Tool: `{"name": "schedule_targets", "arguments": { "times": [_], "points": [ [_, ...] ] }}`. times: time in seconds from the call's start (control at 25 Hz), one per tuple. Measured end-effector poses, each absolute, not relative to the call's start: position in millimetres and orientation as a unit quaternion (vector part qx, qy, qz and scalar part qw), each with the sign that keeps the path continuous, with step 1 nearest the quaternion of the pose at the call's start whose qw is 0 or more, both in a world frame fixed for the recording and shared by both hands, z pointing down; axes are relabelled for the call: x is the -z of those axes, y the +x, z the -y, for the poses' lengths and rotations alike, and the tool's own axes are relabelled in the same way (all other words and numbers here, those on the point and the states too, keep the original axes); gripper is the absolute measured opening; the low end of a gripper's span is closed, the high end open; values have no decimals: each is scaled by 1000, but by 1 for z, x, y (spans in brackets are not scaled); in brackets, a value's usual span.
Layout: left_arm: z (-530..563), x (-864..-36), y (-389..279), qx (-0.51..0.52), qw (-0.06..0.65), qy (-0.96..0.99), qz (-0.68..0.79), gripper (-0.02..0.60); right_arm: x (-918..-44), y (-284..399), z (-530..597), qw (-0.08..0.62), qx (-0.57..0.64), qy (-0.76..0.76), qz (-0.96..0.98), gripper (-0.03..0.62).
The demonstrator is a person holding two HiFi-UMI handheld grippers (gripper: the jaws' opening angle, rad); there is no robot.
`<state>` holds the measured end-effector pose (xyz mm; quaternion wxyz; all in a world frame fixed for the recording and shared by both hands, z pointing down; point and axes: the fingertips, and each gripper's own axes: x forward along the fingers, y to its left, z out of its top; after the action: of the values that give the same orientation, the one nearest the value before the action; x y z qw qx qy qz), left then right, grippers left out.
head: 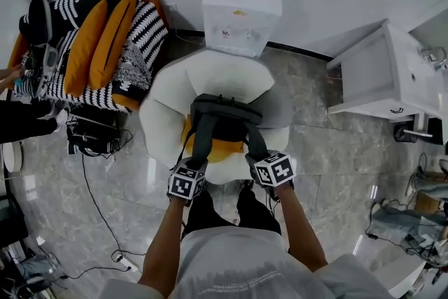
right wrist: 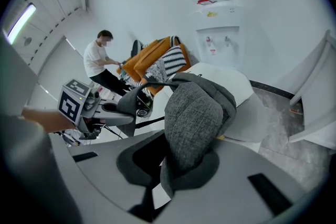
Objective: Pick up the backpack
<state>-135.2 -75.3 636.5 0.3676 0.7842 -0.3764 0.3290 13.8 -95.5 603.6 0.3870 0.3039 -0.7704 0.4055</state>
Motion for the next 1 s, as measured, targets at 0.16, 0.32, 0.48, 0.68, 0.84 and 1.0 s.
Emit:
{"name": "schedule_targets", "arguments": {
  "times": [0.16,0.32,0.48,0.68,0.84,1.0],
  "points": [
    [81,-628,-134,-321,364,787,381,61,-597,15,101,388,-403,301,772,34],
    [87,-618,-138,-317,360,788,386,61,-593,11,104,388,-399,297,776,34],
    [90,-611,-141,-313,356,789,392,61,-588,11,107,394,-391,296,778,34],
    [97,-600,-146,-310,349,791,397,61,-574,11,126,385,-384,302,783,34],
    [110,-585,-147,-301,328,796,411,61,-565,10,138,373,-390,306,784,34],
    [124,-569,-147,-289,313,801,422,60,-559,6,145,370,-385,308,788,34]
  ]
}}
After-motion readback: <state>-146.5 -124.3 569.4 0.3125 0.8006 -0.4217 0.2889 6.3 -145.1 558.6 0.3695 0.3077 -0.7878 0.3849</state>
